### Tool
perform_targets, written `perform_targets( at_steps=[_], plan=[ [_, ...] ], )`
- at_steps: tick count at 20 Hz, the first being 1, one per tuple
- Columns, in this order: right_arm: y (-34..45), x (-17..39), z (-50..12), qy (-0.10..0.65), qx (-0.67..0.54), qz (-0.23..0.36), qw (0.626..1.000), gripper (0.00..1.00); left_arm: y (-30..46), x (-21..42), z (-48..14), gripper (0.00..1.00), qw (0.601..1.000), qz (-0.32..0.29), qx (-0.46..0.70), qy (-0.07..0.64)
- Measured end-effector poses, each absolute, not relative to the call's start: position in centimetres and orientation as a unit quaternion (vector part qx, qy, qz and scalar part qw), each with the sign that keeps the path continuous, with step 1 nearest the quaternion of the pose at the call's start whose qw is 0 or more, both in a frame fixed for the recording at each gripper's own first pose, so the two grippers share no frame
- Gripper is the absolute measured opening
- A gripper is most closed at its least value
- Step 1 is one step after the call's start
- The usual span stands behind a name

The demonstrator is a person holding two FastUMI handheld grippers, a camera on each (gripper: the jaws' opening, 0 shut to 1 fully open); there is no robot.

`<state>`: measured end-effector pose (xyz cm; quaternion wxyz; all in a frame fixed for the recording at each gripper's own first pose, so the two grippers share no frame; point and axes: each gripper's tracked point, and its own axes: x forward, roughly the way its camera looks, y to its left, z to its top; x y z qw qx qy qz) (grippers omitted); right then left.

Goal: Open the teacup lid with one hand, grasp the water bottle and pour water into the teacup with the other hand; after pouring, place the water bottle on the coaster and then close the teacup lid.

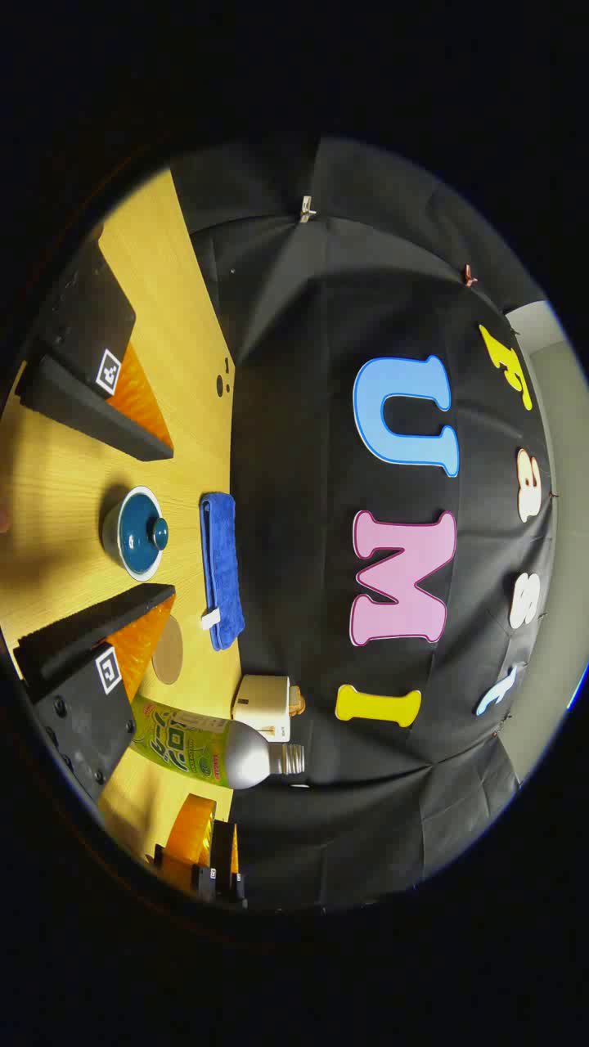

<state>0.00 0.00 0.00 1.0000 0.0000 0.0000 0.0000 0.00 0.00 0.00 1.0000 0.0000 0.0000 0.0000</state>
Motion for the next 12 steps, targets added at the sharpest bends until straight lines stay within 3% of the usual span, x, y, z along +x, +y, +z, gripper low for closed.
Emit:
perform_targets(
  at_steps=[12],
  plan=[
    [-0.28,0.23,-0.04,0.0,0.003,-0.012,1.0,0.99,-0.05,0.8,0.0,0.96,1.0,-0.005,0.0,0.0]
  ],
)
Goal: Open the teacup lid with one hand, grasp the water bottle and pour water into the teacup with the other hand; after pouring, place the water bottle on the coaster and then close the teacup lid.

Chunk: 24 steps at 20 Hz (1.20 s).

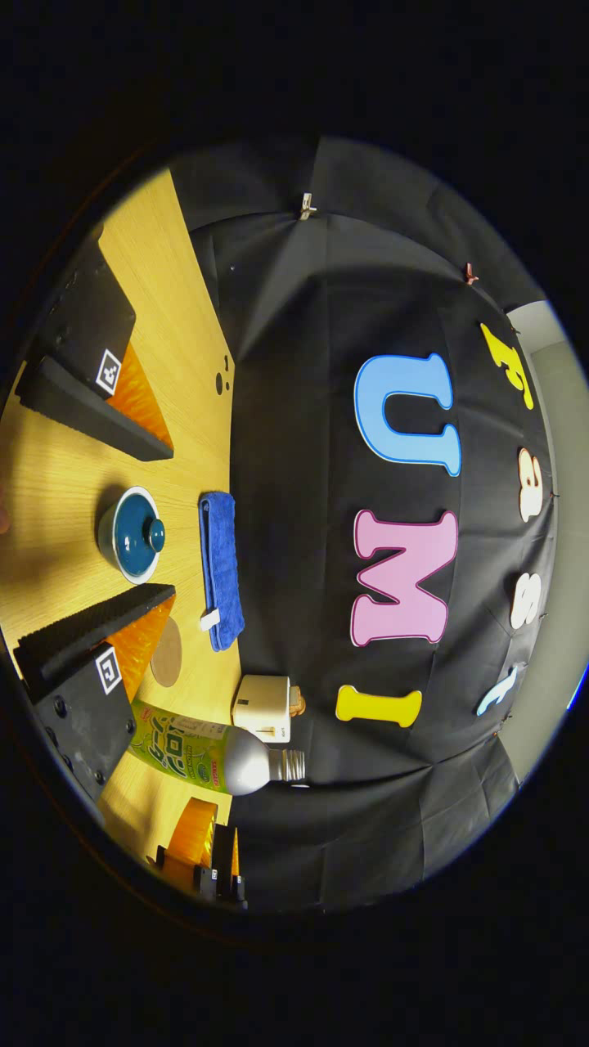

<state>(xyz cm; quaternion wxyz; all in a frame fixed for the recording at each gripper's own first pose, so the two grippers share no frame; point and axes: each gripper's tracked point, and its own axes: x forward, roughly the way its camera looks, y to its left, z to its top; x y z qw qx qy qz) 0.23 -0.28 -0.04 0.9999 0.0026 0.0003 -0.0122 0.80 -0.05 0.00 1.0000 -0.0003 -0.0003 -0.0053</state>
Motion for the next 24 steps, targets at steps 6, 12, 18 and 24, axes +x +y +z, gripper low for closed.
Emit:
perform_targets(
  at_steps=[6,12,18,24],
  plan=[
    [-0.3,0.3,-0.1,0.001,0.004,-0.014,1.0,0.99,-0.4,1.4,-0.1,0.96,1.0,-0.02,0.001,0.002],
    [-0.1,0.1,0.0,0.001,0.004,-0.014,1.0,0.99,-0.3,3.8,-1.1,0.96,0.999,-0.031,0.013,0.034],
    [-0.2,0.2,-0.1,0.001,0.005,-0.014,1.0,0.99,-1.1,6.3,-2.0,0.95,0.995,-0.054,0.044,0.068],
    [-0.1,0.2,-0.1,0.001,0.006,-0.011,1.0,0.99,-1.2,7.6,-2.7,0.9,0.992,-0.058,0.056,0.093]
  ],
)
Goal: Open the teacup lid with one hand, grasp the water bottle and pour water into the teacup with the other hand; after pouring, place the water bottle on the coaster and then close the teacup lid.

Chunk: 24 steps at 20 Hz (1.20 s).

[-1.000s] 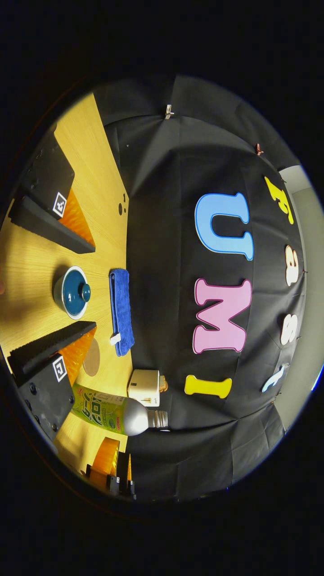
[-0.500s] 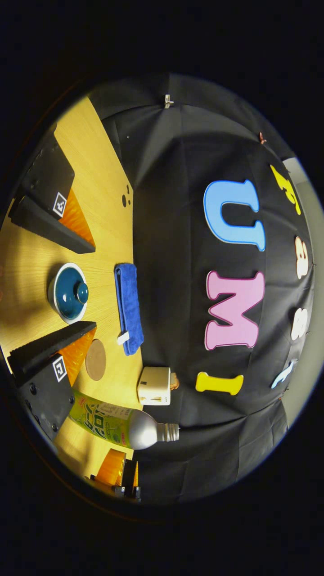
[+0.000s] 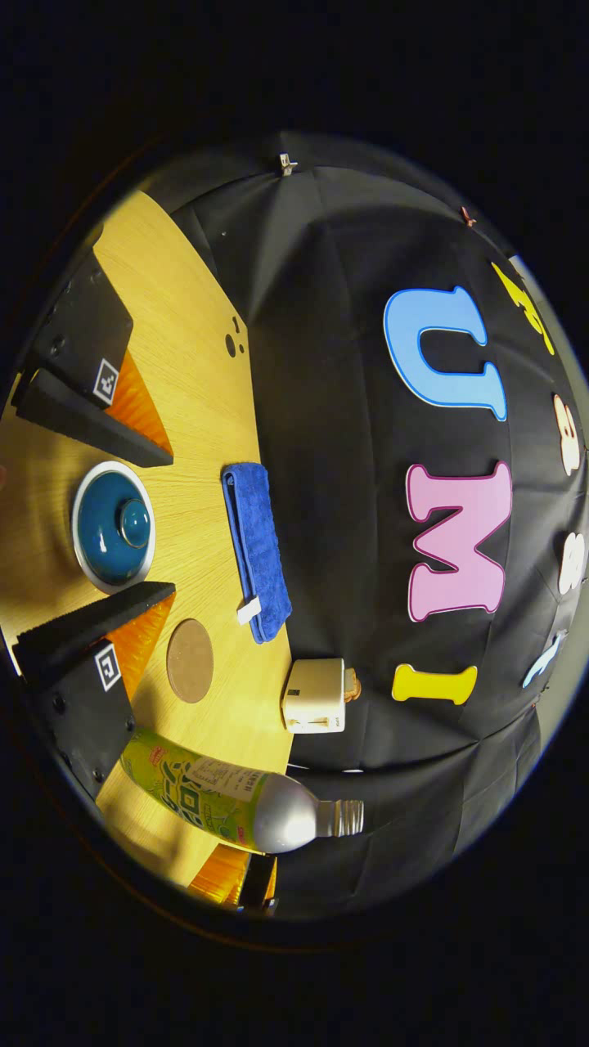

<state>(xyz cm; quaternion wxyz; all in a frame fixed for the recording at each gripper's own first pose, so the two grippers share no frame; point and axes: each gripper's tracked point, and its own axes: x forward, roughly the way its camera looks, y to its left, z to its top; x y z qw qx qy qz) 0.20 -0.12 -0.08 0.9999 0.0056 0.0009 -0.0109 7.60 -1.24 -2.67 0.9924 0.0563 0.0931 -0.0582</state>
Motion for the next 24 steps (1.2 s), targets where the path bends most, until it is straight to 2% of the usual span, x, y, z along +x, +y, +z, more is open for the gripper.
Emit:
perform_targets(
  at_steps=[2,4,5,7,12,13,17,24],
  plan=[
    [-0.1,0.2,0.0,0.001,0.006,-0.01,1.0,0.99,-1.4,8.1,-2.9,0.88,0.991,-0.061,0.06,0.099],
    [-0.1,0.2,-0.1,0.001,0.006,-0.009,1.0,0.99,-1.5,8.3,-3.3,0.81,0.99,-0.063,0.061,0.111],
    [-0.1,0.2,-0.1,0.001,0.006,-0.009,1.0,0.99,-1.6,8.4,-3.5,0.71,0.989,-0.064,0.061,0.116],
    [0.0,0.2,-0.1,0.001,0.006,-0.008,1.0,0.99,-1.7,8.6,-3.6,0.63,0.989,-0.064,0.061,0.12],
    [0.0,0.2,-0.1,0.001,0.006,-0.006,1.0,0.99,-1.8,8.5,-3.6,0.61,0.989,-0.065,0.062,0.121],
    [0.0,0.2,-0.1,0.001,0.006,-0.006,1.0,0.99,-1.7,8.5,-3.6,0.54,0.989,-0.064,0.062,0.121],
    [0.0,0.2,-0.1,0.0,0.007,-0.006,1.0,0.99,-1.7,8.5,-3.4,0.37,0.99,-0.064,0.054,0.113],
    [0.3,0.2,-0.1,0.001,0.007,0.0,1.0,0.99,-0.9,7.7,-1.7,0.32,0.997,-0.047,0.032,0.06]
  ],
)
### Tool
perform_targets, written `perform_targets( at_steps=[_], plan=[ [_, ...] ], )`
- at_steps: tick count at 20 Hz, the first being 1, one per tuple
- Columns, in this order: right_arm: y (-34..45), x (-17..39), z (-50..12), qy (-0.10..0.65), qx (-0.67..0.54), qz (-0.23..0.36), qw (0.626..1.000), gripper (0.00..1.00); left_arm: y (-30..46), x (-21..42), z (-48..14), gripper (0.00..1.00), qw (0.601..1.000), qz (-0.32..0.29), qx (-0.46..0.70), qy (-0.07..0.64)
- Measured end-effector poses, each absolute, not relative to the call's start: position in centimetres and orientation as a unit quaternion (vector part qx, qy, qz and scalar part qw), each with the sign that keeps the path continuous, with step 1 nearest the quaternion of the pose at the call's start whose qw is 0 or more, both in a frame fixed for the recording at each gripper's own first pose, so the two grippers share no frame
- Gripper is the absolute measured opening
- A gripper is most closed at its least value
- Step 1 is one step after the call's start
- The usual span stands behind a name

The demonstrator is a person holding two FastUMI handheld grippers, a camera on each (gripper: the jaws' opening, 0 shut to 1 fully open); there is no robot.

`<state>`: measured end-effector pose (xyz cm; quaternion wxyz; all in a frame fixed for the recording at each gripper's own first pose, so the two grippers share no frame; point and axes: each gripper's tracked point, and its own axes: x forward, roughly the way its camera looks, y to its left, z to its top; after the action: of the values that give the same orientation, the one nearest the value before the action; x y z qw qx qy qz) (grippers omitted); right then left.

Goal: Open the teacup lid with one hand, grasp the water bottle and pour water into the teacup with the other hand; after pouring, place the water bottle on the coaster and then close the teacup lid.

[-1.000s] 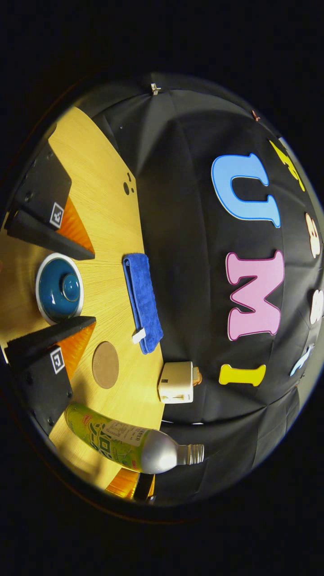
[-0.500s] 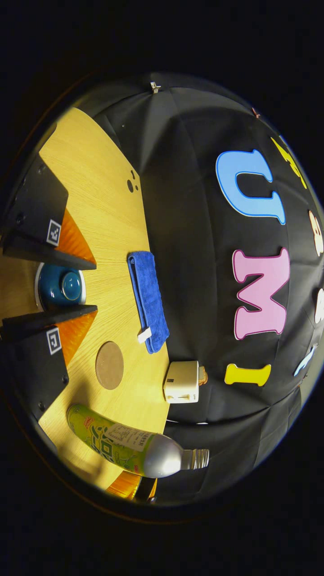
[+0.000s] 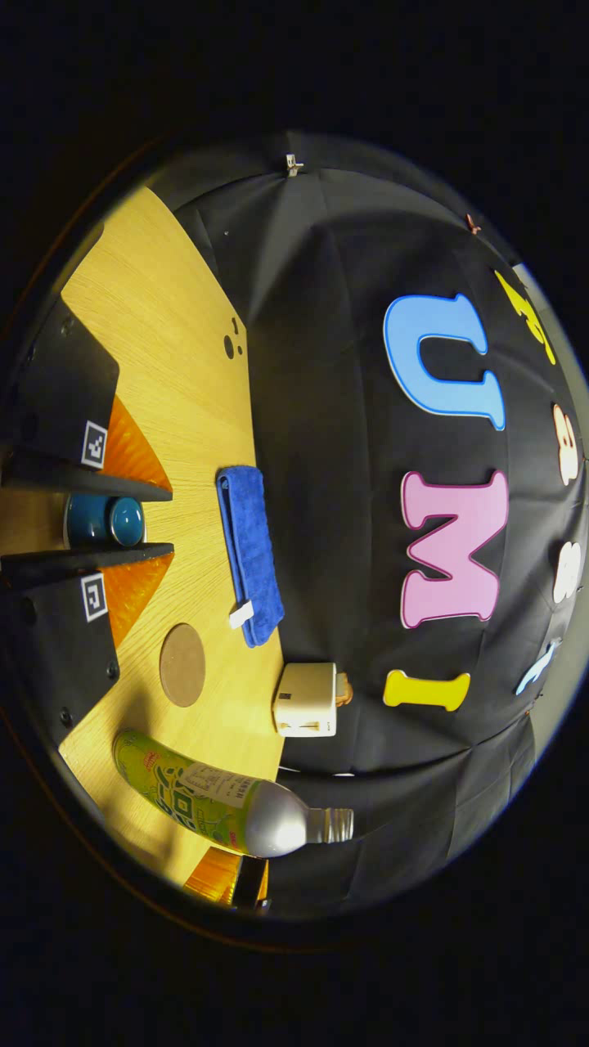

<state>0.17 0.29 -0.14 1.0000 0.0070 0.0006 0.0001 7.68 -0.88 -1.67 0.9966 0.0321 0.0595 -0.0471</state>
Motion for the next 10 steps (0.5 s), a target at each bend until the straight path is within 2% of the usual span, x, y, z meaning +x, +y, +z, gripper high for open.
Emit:
perform_targets(
  at_steps=[4,8,9,10],
  plan=[
    [1.2,0.1,-0.1,0.001,0.008,0.023,1.0,0.99,-0.1,7.1,-0.5,0.32,0.999,-0.035,0.011,0.023],
    [3.8,-0.7,-0.1,0.003,0.01,0.09,0.996,0.99,1.2,5.9,-0.2,0.32,1.0,-0.024,0.002,0.008],
    [4.1,-0.8,-0.1,0.003,0.01,0.103,0.995,0.99,1.6,5.6,-0.3,0.35,1.0,-0.021,0.001,0.006],
    [4.4,-0.9,-0.1,0.002,0.01,0.107,0.994,0.99,2.0,5.4,-0.3,0.32,1.0,-0.019,0.001,0.005]
  ],
)
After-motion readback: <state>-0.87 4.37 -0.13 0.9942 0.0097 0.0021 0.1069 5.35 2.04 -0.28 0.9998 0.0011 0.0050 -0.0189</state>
